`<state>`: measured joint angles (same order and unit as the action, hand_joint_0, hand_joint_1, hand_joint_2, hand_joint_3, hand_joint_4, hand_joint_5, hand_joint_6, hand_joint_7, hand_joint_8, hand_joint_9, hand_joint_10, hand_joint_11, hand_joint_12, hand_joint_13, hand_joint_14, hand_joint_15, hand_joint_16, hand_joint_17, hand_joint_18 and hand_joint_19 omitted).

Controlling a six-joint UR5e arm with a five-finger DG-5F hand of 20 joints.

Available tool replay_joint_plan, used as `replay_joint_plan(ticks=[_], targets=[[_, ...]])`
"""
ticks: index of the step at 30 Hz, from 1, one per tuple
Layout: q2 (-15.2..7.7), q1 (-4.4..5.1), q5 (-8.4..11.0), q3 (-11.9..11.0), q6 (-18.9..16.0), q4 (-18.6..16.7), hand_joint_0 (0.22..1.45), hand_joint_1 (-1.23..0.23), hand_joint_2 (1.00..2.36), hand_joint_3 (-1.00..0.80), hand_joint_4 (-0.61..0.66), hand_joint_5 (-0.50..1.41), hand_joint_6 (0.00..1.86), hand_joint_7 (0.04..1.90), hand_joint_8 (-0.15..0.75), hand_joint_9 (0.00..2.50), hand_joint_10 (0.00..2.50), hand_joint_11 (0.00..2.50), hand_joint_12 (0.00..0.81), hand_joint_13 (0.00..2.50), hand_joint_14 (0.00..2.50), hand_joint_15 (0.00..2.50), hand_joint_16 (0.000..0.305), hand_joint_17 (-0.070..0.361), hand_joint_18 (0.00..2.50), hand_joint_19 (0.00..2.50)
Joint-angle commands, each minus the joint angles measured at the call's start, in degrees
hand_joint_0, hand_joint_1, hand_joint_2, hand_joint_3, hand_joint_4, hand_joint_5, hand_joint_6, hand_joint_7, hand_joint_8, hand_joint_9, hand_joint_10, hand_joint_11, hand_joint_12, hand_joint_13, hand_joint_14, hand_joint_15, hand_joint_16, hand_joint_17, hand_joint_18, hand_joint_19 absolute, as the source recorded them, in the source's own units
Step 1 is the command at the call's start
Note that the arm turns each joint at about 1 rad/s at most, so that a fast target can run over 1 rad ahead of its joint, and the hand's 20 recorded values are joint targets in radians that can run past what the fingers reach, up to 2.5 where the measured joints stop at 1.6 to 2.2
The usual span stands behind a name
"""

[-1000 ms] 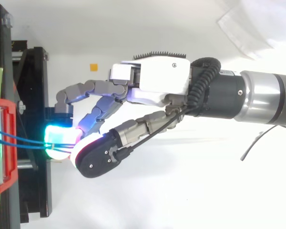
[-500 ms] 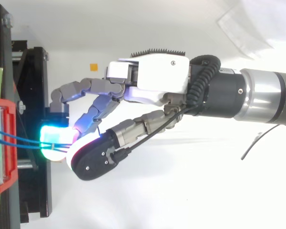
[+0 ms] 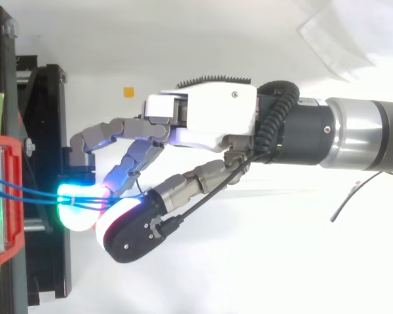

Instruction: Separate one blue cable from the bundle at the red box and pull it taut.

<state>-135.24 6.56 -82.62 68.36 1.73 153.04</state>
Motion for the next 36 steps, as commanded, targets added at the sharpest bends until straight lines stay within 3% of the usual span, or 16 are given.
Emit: replay_joint_plan(ticks=[1,11,20,36], targets=[[-0.02,-0.05,-0.17,0.02,-0.06,-0.11,0.59,-0.58,1.0,-0.47,0.2,-0.11,0.54,1.25,0.307,0.93,0.02,0.55,0.368,0.9,0.02,0.42,0.051,0.114,0.7,0.63],[-0.02,0.03,-0.17,-0.06,0.38,-1.87,0.6,-0.65,1.01,-0.42,0.2,-0.11,0.54,1.25,0.308,0.93,0.02,0.57,0.365,0.9,0.02,0.42,0.05,0.113,0.7,0.62],[-0.02,-0.23,-0.26,-0.06,0.47,-1.78,0.65,-0.68,1.02,-0.25,0.19,-0.14,0.6,1.18,0.303,0.93,0.02,0.6,0.368,0.92,0.02,0.43,0.05,0.112,0.71,0.63],[-0.02,-0.23,-0.26,0.02,0.47,-1.6,0.58,-0.64,1.01,-0.43,0.19,-0.16,0.75,0.99,0.31,0.95,0.02,0.65,0.376,0.94,0.02,0.45,0.05,0.113,0.73,0.66]])
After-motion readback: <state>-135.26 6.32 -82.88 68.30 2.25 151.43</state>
